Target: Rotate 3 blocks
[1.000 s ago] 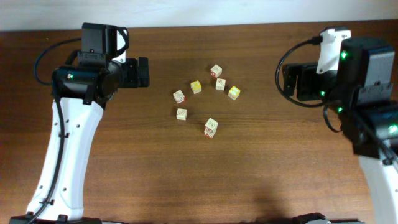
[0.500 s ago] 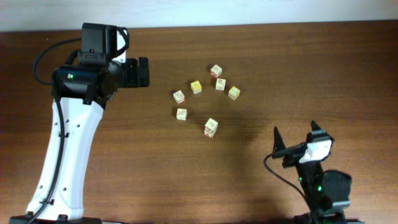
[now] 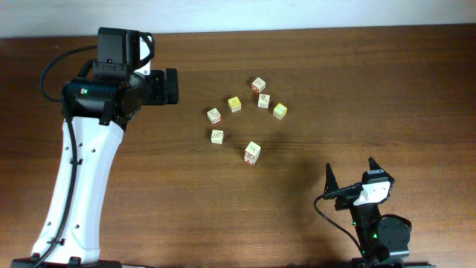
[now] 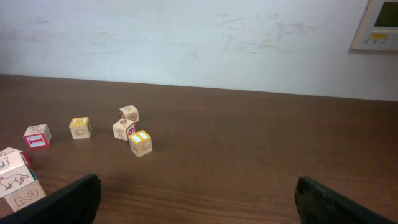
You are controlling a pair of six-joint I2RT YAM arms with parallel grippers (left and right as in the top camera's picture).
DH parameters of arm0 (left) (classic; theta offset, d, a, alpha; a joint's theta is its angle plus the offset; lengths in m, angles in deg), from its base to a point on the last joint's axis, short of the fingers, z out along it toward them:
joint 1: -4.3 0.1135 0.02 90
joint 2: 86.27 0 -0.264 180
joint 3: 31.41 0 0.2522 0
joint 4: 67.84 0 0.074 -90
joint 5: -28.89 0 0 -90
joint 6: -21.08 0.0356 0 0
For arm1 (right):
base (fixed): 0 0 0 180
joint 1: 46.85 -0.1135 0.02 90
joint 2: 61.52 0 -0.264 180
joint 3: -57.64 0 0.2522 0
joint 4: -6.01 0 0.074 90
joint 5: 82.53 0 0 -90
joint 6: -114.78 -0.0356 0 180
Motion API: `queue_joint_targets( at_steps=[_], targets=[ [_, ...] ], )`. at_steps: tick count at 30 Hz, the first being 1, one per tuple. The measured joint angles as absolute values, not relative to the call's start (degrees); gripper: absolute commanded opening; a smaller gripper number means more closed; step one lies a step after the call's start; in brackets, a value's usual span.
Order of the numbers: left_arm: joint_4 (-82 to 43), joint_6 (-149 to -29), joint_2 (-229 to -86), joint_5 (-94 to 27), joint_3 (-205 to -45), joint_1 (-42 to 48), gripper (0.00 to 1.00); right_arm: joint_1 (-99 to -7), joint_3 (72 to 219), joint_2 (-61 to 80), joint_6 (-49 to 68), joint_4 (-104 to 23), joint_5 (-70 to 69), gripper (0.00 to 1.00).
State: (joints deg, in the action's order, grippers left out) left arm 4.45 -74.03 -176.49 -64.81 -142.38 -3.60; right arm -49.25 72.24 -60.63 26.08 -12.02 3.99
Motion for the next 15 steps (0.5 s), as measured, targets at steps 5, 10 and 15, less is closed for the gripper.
queue_joint_targets(
  at_steps=[5,10,15],
  targets=[
    [4.45,-74.03,-176.49,-64.81,-142.38,-3.6,0.99,-49.22,72.24,-60.63,26.06,-12.02,3.99,0.98],
    [4.45,-74.03,-176.49,-64.83,-142.38,-3.6,0.99,-49.22,72.24,-60.63,26.15,-12.02,3.99,0.99],
    [5.01,-73.59,-174.76,-66.04,-141.35,-3.6,0.99,-49.22,72.24,-60.63,26.08,-12.02,4.01,0.99]
  ],
)
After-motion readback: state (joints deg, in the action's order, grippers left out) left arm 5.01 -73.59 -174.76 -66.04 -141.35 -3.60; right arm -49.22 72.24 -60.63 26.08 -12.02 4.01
